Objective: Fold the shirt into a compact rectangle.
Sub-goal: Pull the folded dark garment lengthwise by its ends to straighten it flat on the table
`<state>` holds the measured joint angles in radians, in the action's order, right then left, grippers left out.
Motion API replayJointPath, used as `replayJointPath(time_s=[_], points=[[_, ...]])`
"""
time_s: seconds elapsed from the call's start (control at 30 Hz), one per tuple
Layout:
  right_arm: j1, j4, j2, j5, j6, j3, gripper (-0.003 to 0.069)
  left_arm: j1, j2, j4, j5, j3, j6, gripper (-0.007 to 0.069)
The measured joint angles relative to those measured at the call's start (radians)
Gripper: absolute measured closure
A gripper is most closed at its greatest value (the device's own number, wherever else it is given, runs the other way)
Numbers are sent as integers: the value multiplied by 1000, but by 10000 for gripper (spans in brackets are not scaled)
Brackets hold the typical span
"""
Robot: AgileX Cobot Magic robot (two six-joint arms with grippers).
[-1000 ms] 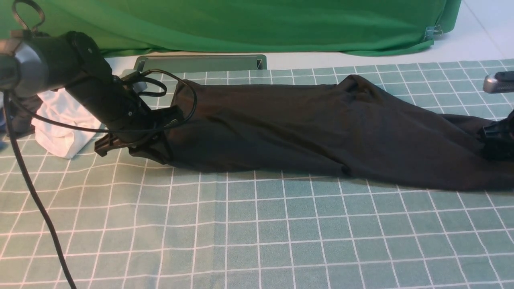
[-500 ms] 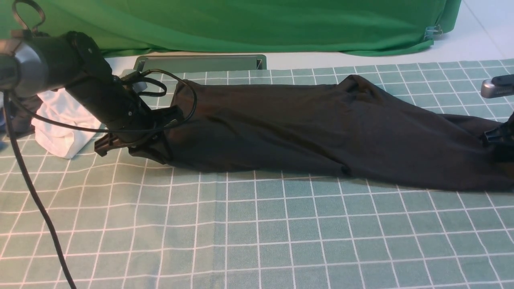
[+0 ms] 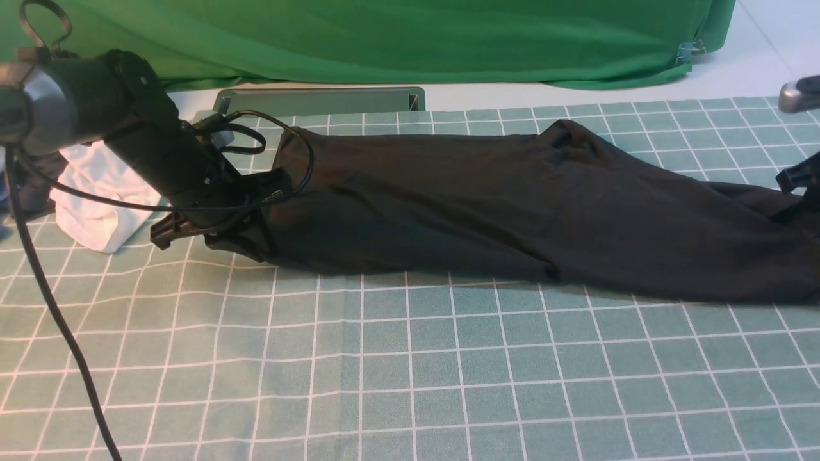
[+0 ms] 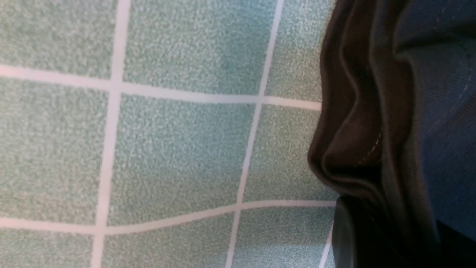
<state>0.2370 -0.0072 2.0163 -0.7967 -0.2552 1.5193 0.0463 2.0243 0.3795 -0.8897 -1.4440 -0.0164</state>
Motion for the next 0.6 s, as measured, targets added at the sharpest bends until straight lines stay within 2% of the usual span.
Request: replayJointPath(time_s=[0.13,0.3,0.37,0.4,0.43,0.47,0.5,0.6], points=[[0,7,0,-8,0,23,632,0,0,0,1,0,-1,603],[0,7,17,-133,-4,28,605,0,0,0,9,0,-1,603],[0,13,36,-175,-28,28,544,0,0,0,10,0,-1,603],[0,15,51,-191,-39,28,491,0,0,0,10,0,-1,603],[0,15,53,-193,-44,28,482,0,0,0,10,0,-1,603],[0,16,71,-197,-53,28,403,0,0,0,10,0,-1,603],[0,13,85,-193,-56,28,358,0,0,0,10,0,-1,603],[0,7,98,-181,-62,30,284,0,0,0,11,0,-1,603]])
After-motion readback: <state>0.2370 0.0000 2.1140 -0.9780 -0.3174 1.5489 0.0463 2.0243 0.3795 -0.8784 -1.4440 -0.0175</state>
